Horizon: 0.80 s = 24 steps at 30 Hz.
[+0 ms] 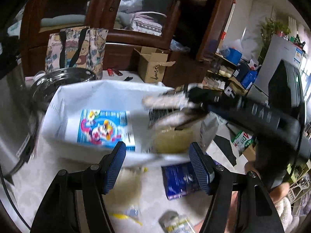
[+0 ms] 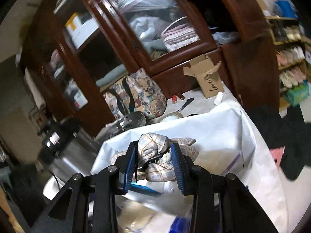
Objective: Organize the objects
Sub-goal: 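Grasp the plaid pouch with the right tool and lift it toward the bin, then lower the plaid pouch into the white bin and open the right tool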
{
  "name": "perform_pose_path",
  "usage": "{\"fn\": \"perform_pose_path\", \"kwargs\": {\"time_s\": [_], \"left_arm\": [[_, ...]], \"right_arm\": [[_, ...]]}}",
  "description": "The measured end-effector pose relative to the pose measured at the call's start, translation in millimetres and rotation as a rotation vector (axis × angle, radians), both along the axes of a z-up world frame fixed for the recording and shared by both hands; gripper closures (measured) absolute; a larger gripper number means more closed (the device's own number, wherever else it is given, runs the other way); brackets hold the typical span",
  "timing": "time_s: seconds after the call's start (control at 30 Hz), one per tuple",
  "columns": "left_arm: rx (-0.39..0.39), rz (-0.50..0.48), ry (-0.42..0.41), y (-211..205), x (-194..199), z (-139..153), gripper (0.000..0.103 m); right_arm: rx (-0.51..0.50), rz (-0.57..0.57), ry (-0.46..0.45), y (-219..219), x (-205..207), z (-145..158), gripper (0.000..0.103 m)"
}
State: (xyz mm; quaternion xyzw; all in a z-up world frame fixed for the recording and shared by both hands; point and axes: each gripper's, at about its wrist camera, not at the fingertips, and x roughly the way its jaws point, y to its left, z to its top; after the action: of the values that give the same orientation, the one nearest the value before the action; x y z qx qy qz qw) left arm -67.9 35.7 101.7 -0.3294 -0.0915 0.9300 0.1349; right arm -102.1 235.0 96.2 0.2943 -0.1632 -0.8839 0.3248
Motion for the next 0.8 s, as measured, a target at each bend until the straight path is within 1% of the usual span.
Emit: {"fn": "perform_pose_path", "kwargs": {"time_s": [0.07, 0.13, 0.17, 0.2, 0.27, 0.33, 0.43, 0.47, 0.5, 0.53, 0.6, 0.63, 0.7, 0.8], "left_arm": [[0.037, 0.018, 0.019, -6.2, -2.0, -5.4, 0.038], [0.075, 0.031, 0.019, -12.5, -2.5, -15.9, 0.038], [0.071, 0.035, 0.003, -12.8, -3.7, -19.2, 0.038], [0.054, 0.030, -0.016, -12.8, -4.7, -23.6, 0.038], [0.028, 0.029, 0.007, -12.4, 0.4, -25.7, 0.038], [-0.016, 0.058, 0.014, -11.6, 6.0, -26.6, 0.038], [-0.043, 0.056, 0.029, -9.0, 9.8, -24.5, 0.038], [-0.054, 0.049, 0.024, -7.2, 10.6, -23.8, 0.038], [-0.065, 0.043, 0.016, -6.1, 10.9, -23.5, 0.038], [-0.081, 0.039, 0.006, -4.3, 10.7, -23.9, 0.038], [-0.127, 0.037, -0.026, -0.9, 9.4, -26.3, 0.038], [-0.136, 0.032, -0.036, -0.2, 9.1, -27.6, 0.038], [-0.119, 0.024, -0.048, -0.5, 10.1, -30.2, 0.038], [-0.093, 0.023, -0.062, -2.3, 9.9, -33.2, 0.038]], "right_arm": [[0.023, 0.039, 0.020, -0.6, -3.9, -9.3, 0.068], [0.057, 0.015, 0.021, -1.3, -5.8, -16.8, 0.068], [0.074, -0.002, 0.011, -2.3, -8.6, -22.1, 0.067], [0.081, -0.002, -0.003, -3.7, -10.7, -25.9, 0.067], [0.085, 0.008, -0.032, -6.1, -13.5, -31.6, 0.066], [0.100, 0.008, -0.029, -7.8, -11.1, -33.6, 0.066], [0.122, 0.002, -0.006, -6.2, -0.5, -31.7, 0.064], [0.118, -0.001, 0.002, -3.6, 2.9, -30.1, 0.062], [0.105, -0.002, 0.007, 0.7, 6.5, -27.9, 0.054], [0.094, -0.003, 0.008, 3.9, 8.4, -25.6, 0.042], [0.053, -0.010, 0.014, 14.8, 13.4, -20.8, 0.031], [0.026, -0.019, 0.021, 22.2, 17.4, -19.0, 0.030], [0.009, -0.032, 0.021, 27.8, 20.5, -16.0, 0.028], [0.006, -0.021, -0.014, 27.3, 20.5, -18.3, 0.027]]}}
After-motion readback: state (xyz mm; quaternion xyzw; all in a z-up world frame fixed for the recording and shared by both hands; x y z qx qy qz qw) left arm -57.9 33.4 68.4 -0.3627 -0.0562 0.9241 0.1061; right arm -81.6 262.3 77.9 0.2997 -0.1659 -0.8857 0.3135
